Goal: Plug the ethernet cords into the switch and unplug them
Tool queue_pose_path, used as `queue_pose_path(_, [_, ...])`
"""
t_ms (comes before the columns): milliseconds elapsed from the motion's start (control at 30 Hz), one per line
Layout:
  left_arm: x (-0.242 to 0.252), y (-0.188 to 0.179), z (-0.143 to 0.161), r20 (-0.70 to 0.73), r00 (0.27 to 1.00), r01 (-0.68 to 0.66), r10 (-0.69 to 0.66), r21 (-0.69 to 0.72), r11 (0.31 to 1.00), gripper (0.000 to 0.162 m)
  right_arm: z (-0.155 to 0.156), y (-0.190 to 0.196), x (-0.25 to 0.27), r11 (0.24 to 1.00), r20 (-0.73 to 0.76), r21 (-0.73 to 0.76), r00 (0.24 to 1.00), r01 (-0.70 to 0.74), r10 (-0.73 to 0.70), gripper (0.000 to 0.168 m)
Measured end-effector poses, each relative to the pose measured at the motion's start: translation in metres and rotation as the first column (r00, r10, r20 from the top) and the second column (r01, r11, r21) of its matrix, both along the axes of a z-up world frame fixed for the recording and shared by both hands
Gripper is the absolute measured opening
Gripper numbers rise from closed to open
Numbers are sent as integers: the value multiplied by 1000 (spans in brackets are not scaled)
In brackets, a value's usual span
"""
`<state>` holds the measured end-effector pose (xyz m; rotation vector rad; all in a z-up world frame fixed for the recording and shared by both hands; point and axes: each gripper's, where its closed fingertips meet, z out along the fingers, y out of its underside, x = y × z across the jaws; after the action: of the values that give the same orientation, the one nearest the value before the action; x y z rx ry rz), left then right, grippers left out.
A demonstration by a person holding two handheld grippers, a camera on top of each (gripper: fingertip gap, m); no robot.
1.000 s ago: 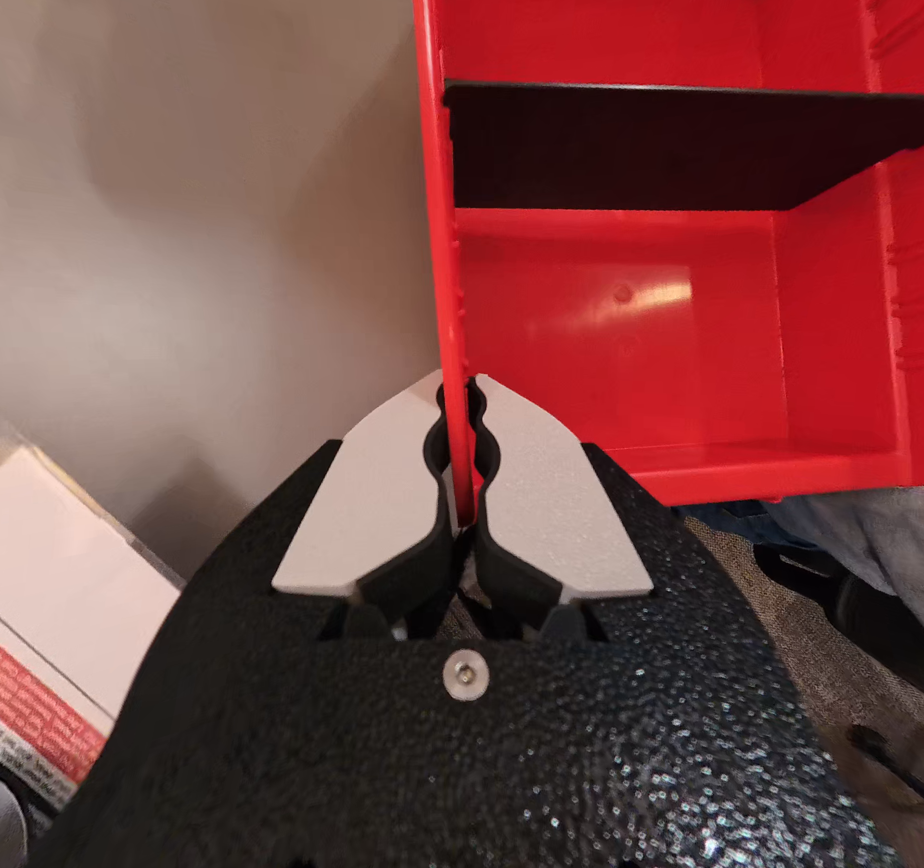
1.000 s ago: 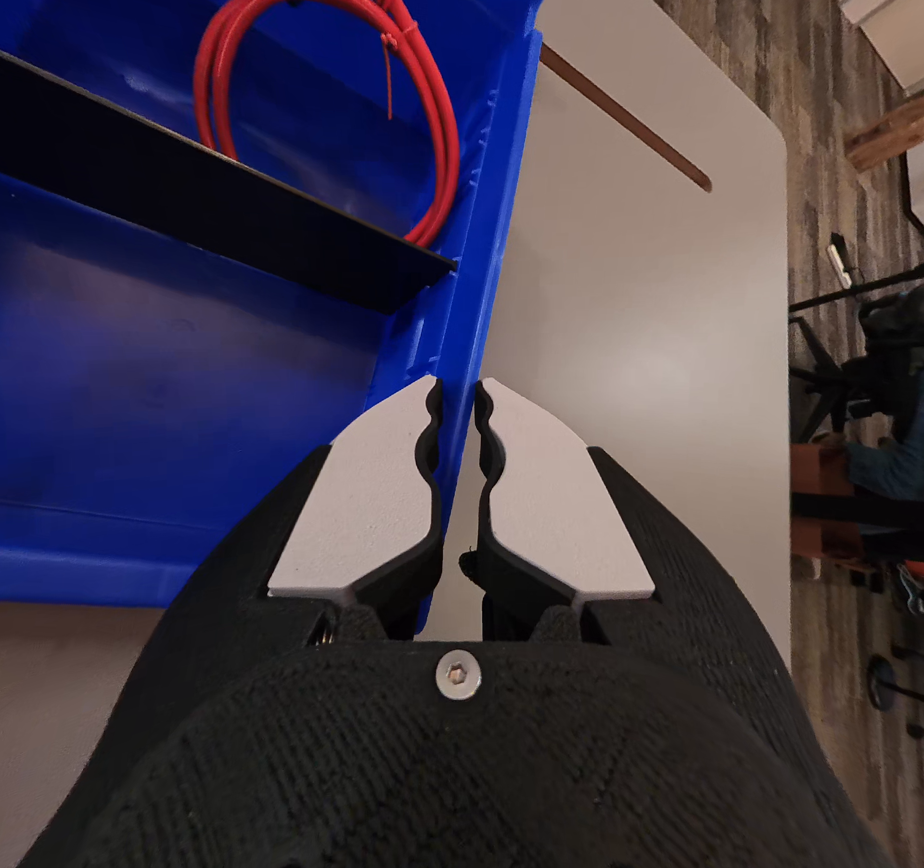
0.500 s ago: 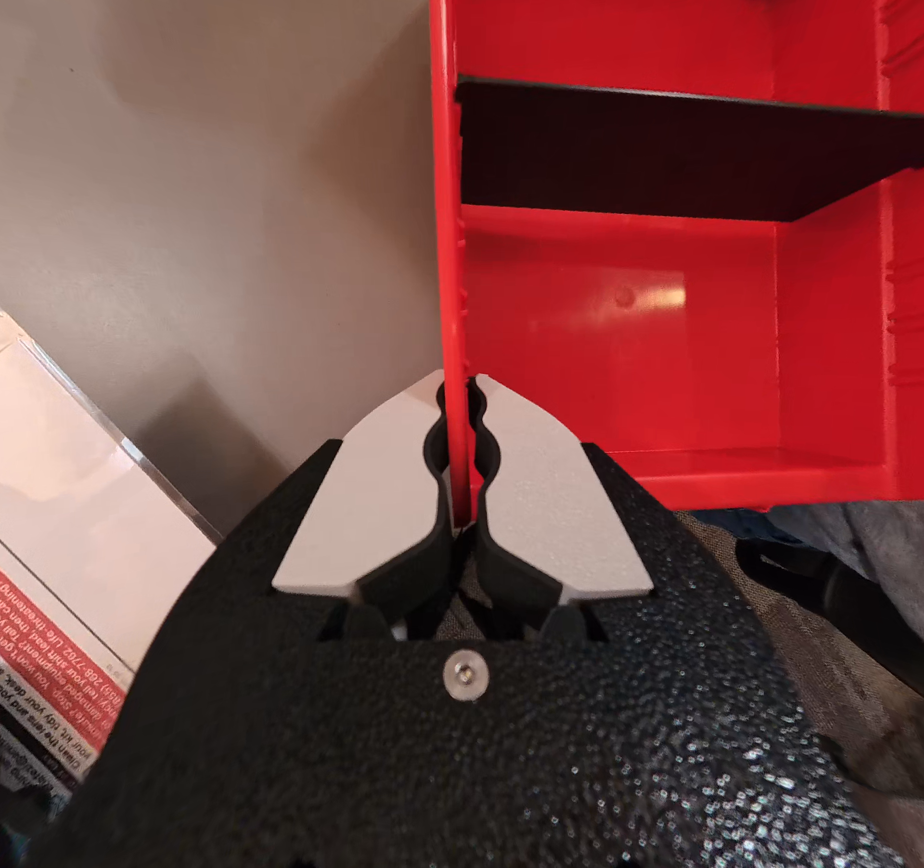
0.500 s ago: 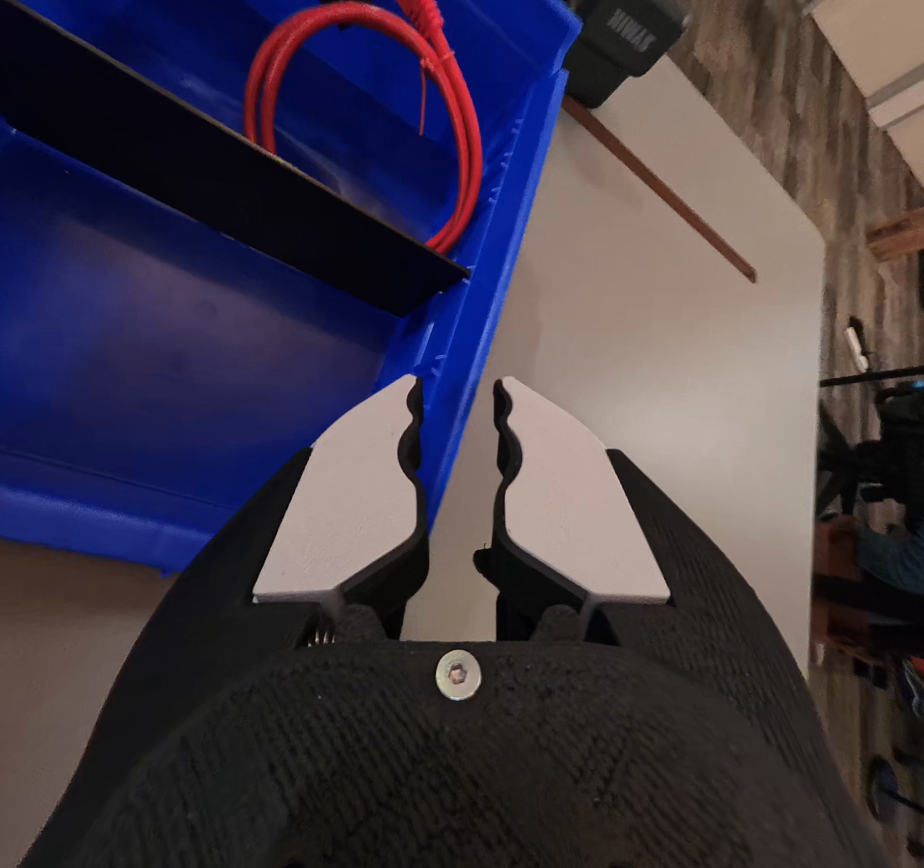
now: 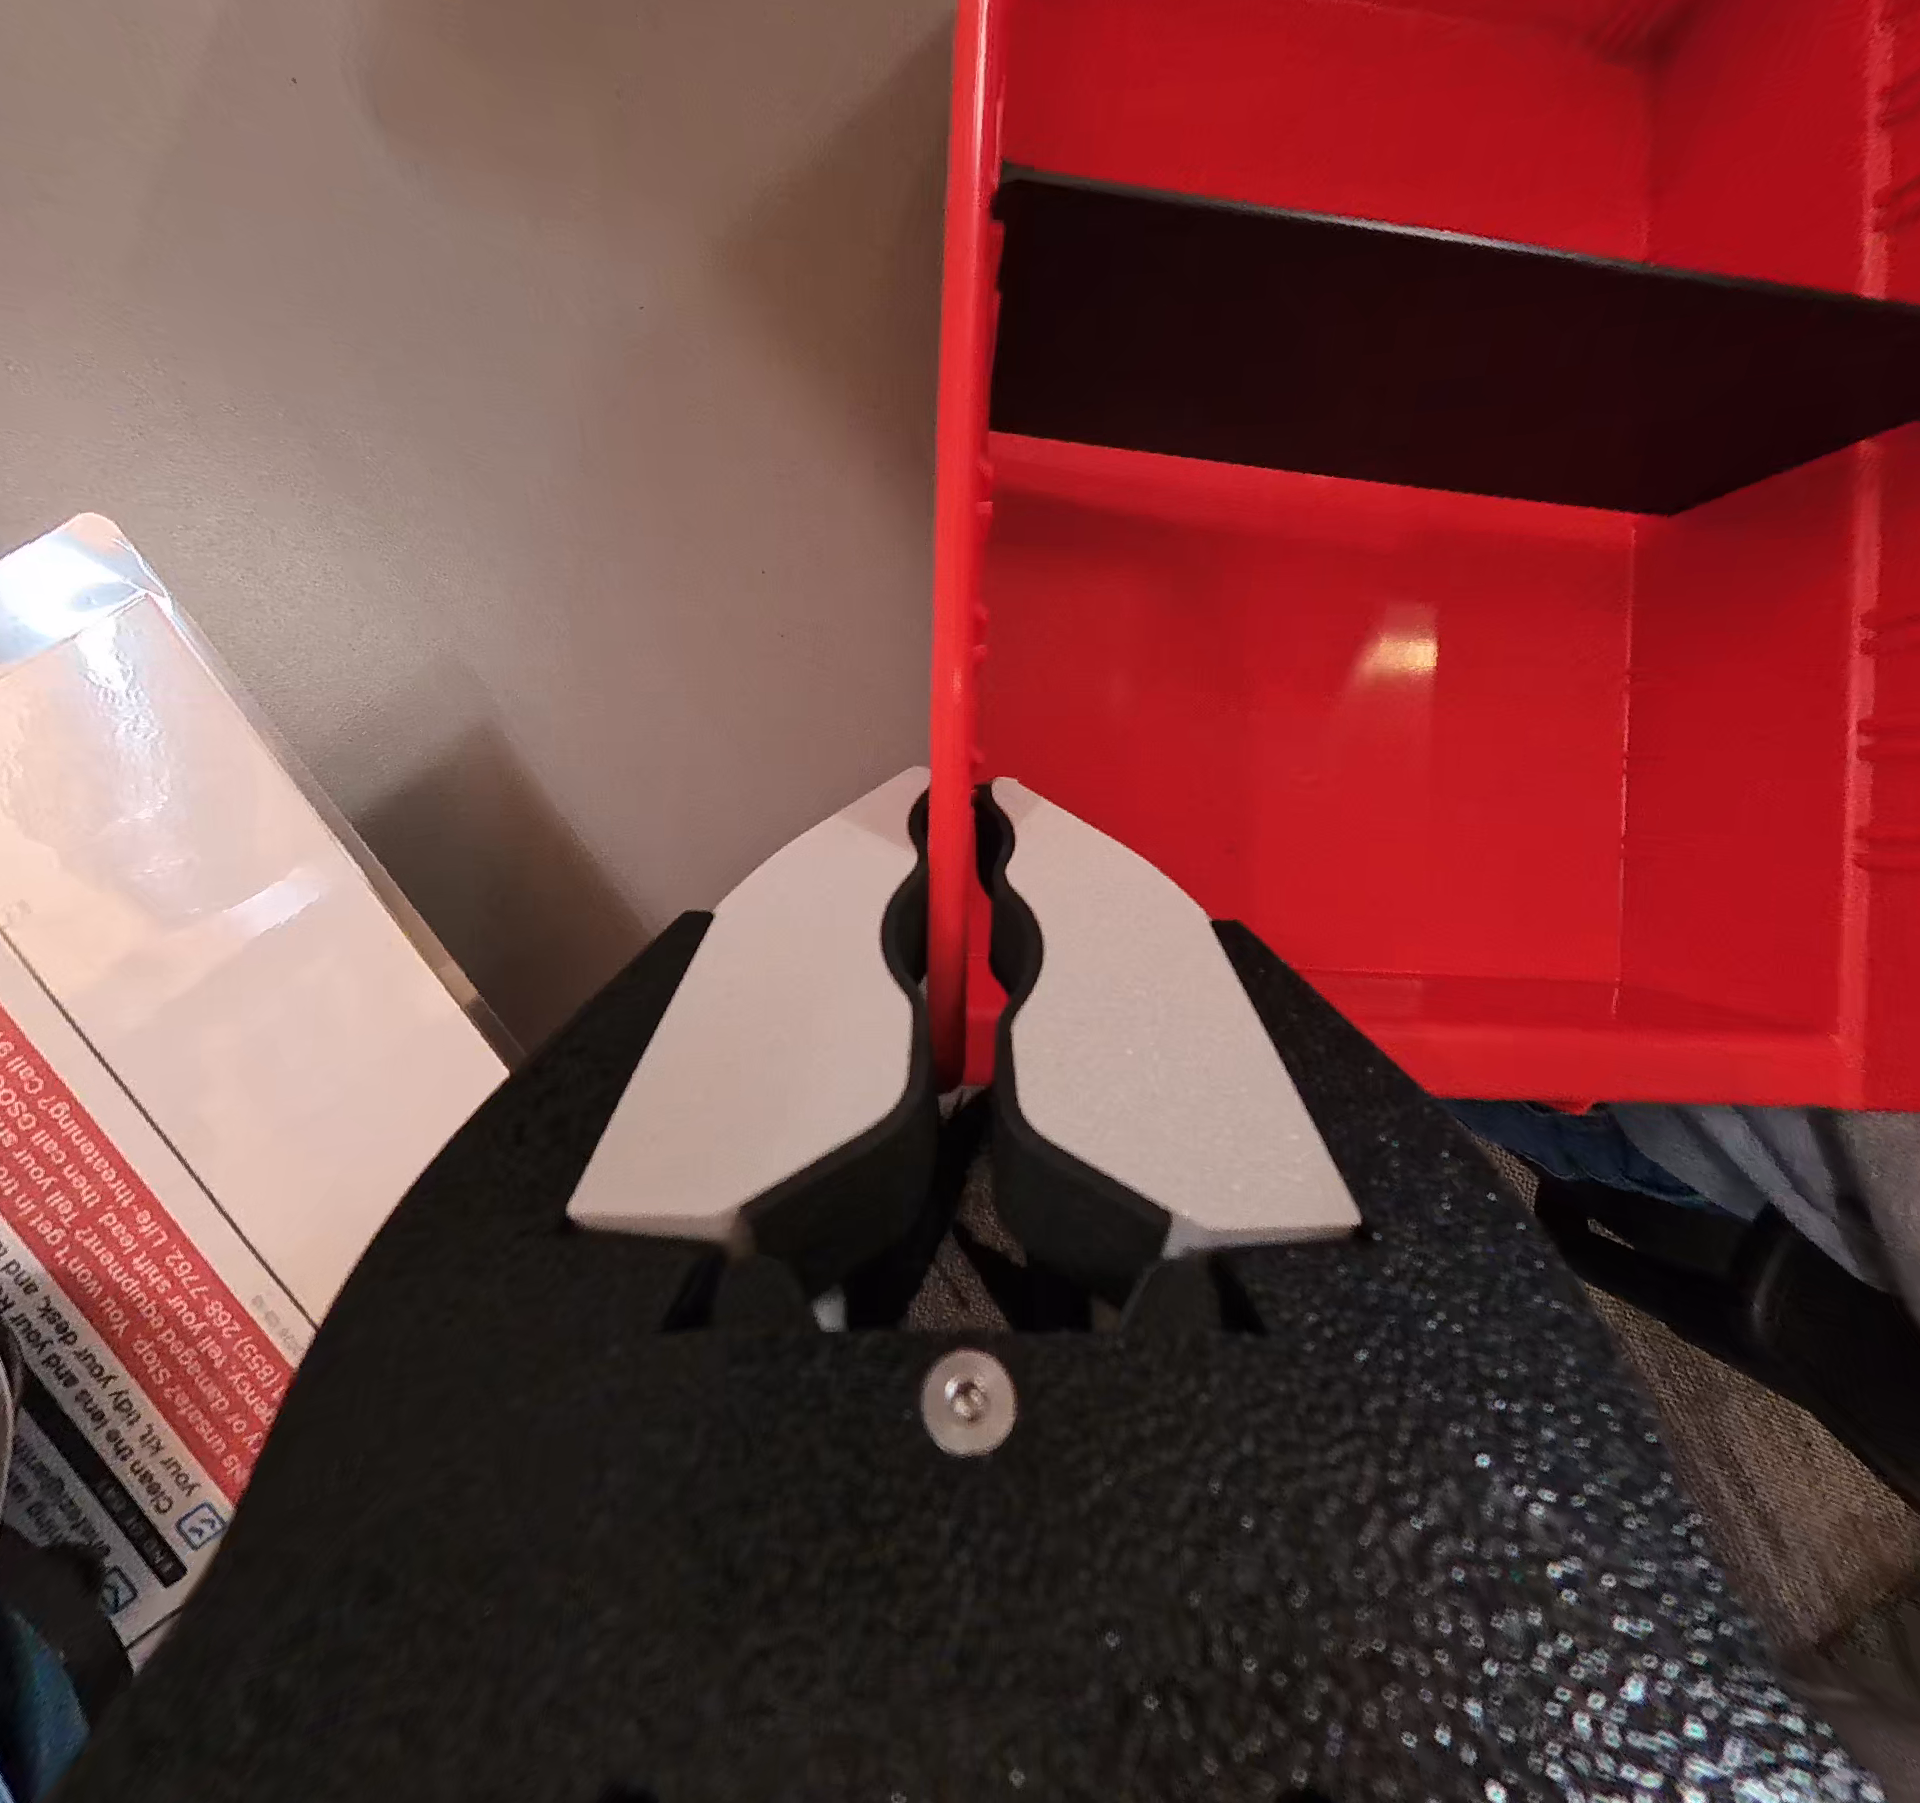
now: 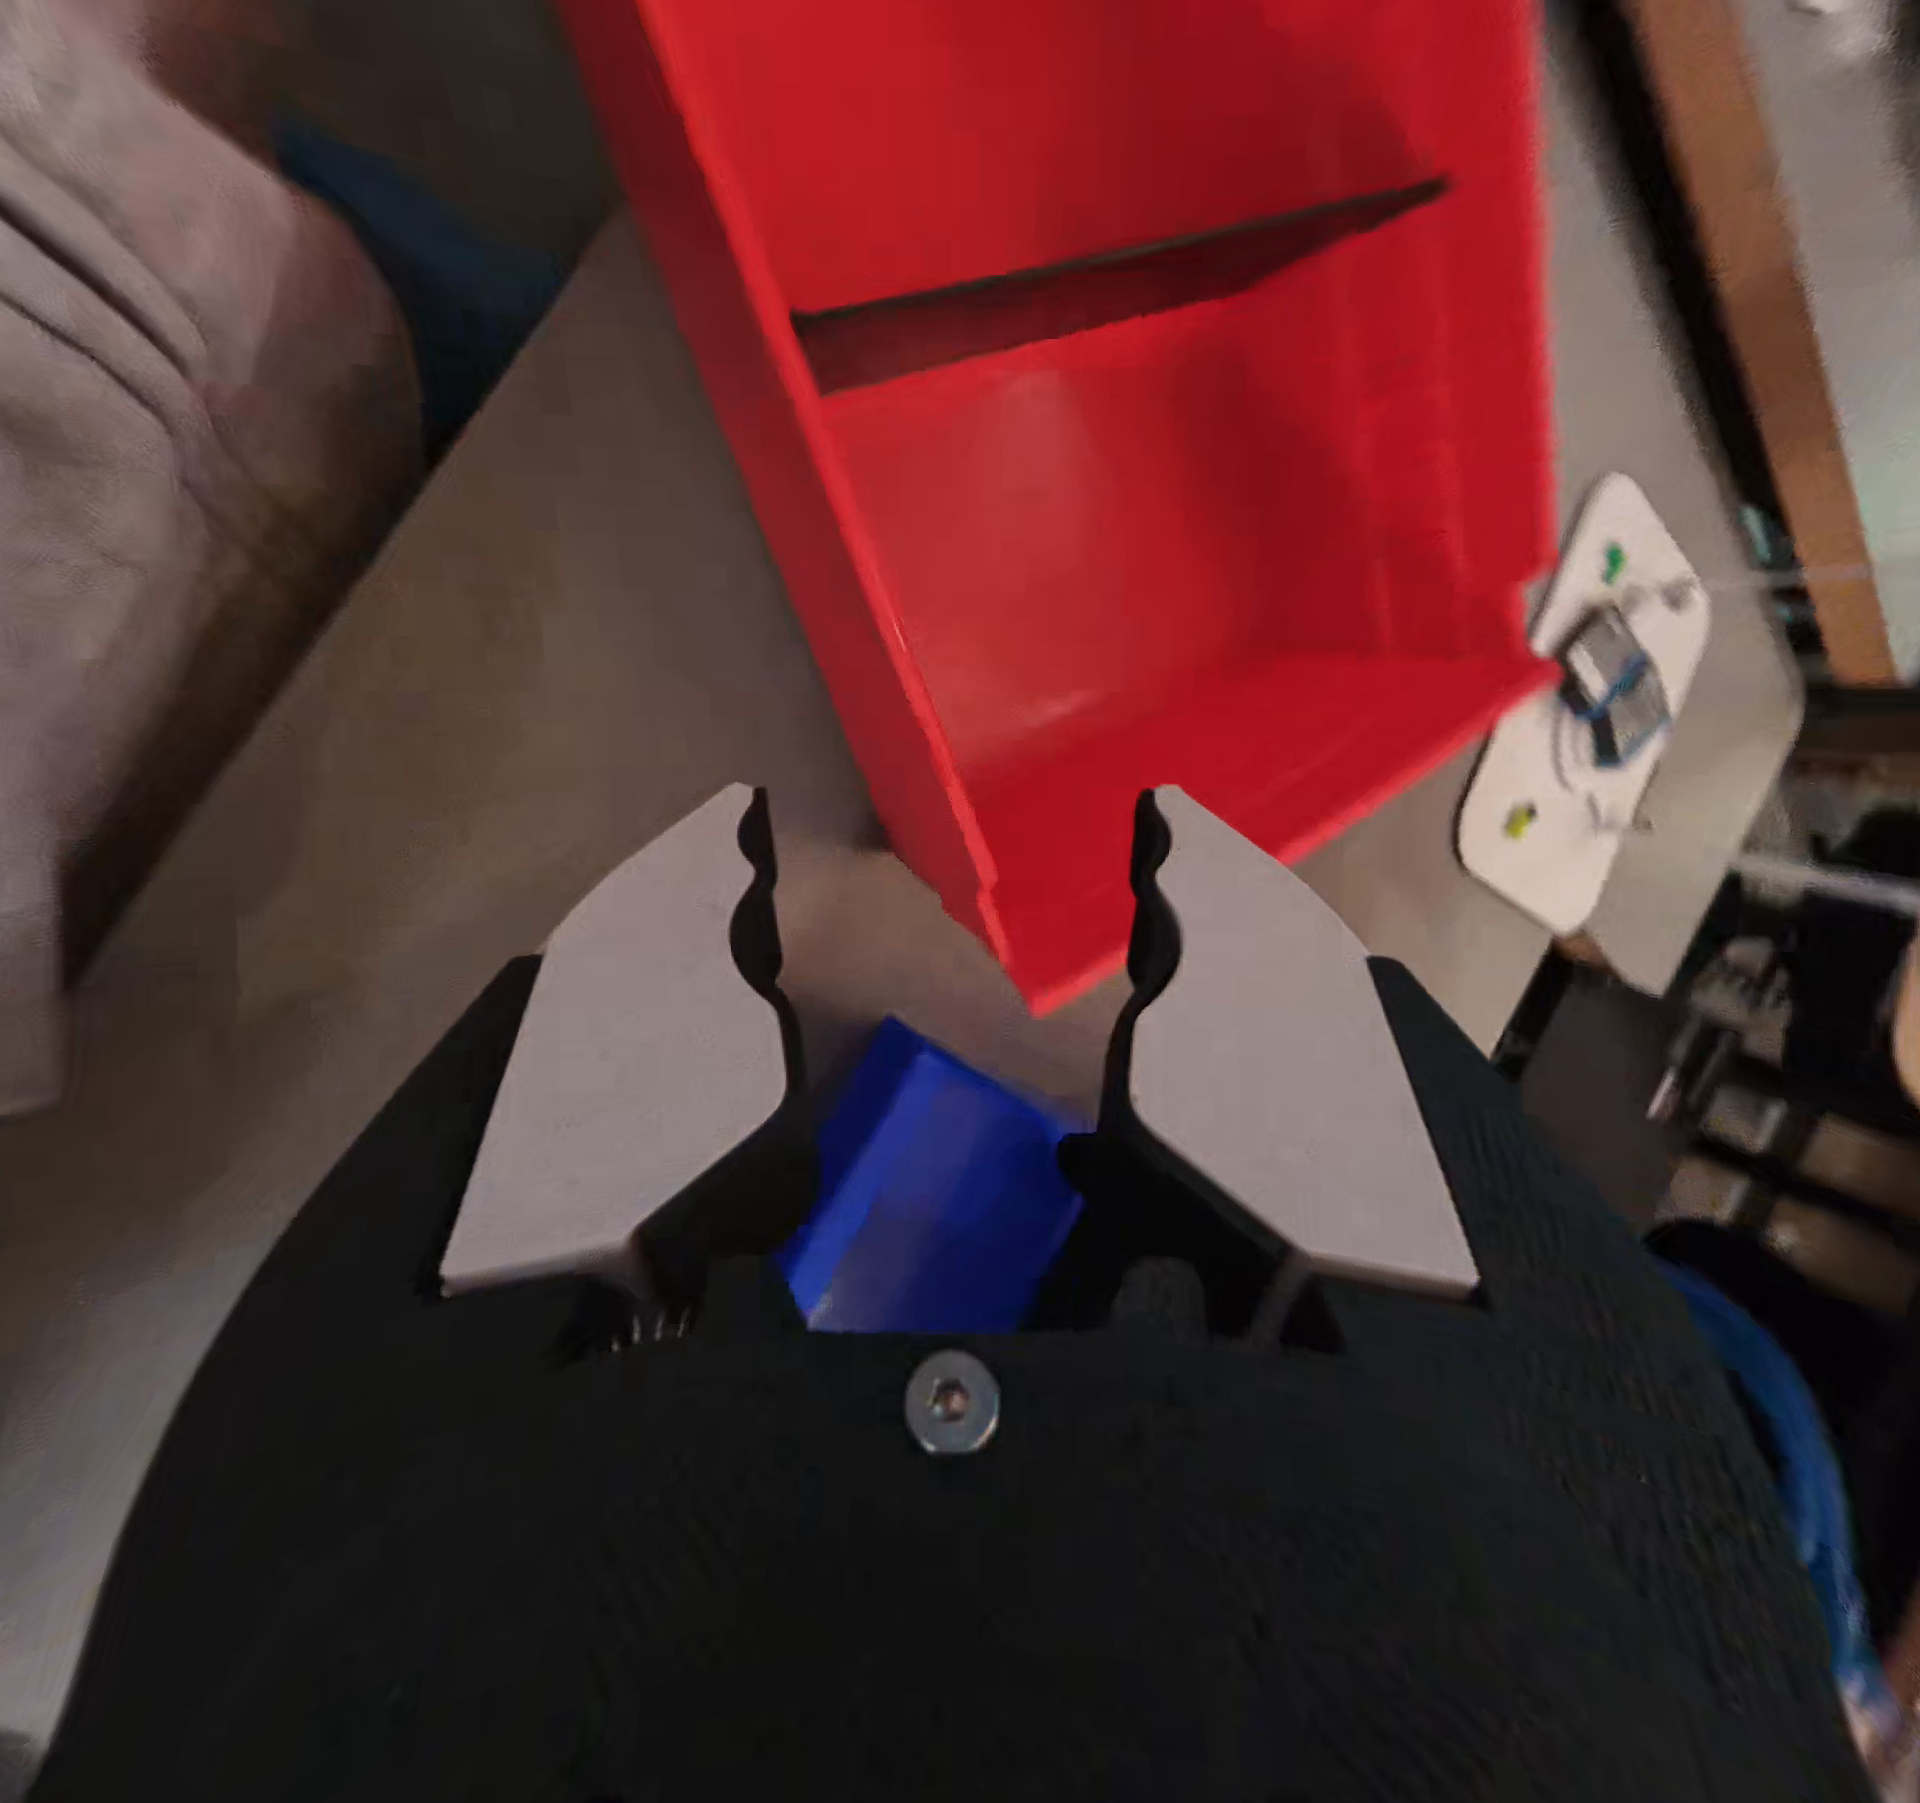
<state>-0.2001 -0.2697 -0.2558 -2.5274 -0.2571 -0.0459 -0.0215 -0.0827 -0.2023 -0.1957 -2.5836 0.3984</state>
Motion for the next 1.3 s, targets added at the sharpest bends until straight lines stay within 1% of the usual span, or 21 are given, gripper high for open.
queue_pose_path(33, [0, 0, 0, 2, 1000, -2, 2, 0, 1000, 5, -10, -7, -5, 998, 34, 43, 998, -54, 53, 65])
queue_pose_path(100, [1, -1, 0, 4, 1000, -2, 2, 2, 1000, 5, -30, -17, -12, 986, 106, 97, 986, -136, 125, 62])
queue_pose_path(167, [3, -3, 0, 9, 1000, -4, 4, 2, 1000, 5, -47, -18, -19, 961, 147, 194, 974, -199, 172, 53])
queue_pose_path(200, [4, -4, 0, 11, 1000, -5, 5, 1, 1000, 5, -52, -18, -22, 942, 148, 241, 968, -232, 200, 45])
queue_pose_path(233, [5, -5, 0, 13, 1000, -7, 7, -1, 1000, 5, -56, -18, -25, 924, 146, 277, 962, -263, 231, 31])
queue_pose_path(300, [5, -8, 1, 8, 1000, -22, 22, -10, 1000, 5, -61, -20, -22, 896, 178, 311, 945, -318, 274, 11])
queue_pose_path(400, [8, -15, 8, 16, 999, -33, 33, -3, 999, 4, -60, -19, -24, 903, 193, 288, 942, -320, 273, 7])
queue_pose_path(467, [14, -15, 22, -5, 1000, -28, 28, 7, 1000, 4, -50, -16, -23, 912, 198, 250, 939, -325, 281, 6])
queue_pose_path(533, [22, -11, 48, -48, 999, -10, 10, 2, 1000, 4, -31, -9, -19, 920, 190, 226, 941, -320, 281, 6])
queue_pose_path(633, [28, 11, 104, -174, 984, 28, -24, 19, 999, 4, 10, 13, -14, 924, 131, 248, 955, -292, 267, 4])
queue_pose_path(700, [31, 37, 144, -260, 964, 68, -58, 29, 997, 4, 44, 36, -10, 928, 79, 284, 970, -242, 229, 3])
queue_pose_path(800, [38, 93, 197, -343, 931, 153, -127, 50, 987, 4, 94, 83, 8, 934, 30, 332, 991, -132, 130, 3])
queue_pose_path(867, [48, 143, 223, -374, 909, 227, -185, 73, 971, 4, 121, 121, 32, 930, 12, 366, 999, -44, 42, 3])
queue_pose_path(967, [78, 234, 249, -398, 871, 356, -288, 108, 928, 4, 151, 188, 83, 901, -2, 416, 991, 121, -132, 3])
queue_pose_path(1033, [109, 303, 258, -397, 836, 459, -378, 129, 879, 4, 165, 236, 131, 855, -6, 444, 955, 268, -296, 3])
queue_pose_path(1100, [149, 372, 259, -372, 797, 559, -476, 156, 814, 3, 173, 277, 187, 803, 1, 451, 899, 391, -438, 3])
queue_pose_path(1167, [196, 434, 248, -321, 749, 646, -579, 163, 745, 4, 169, 310, 246, 747, 28, 443, 825, 495, -564, 4])
queue_pose_path(1233, [243, 485, 228, -267, 700, 709, -662, 147, 690, 4, 155, 334, 299, 702, 83, 426, 748, 571, -658, 4])
queue_pose_path(1300, [284, 531, 204, -213, 682, 729, -700, 119, 674, 4, 130, 352, 343, 670, 143, 413, 682, 617, -717, 4])
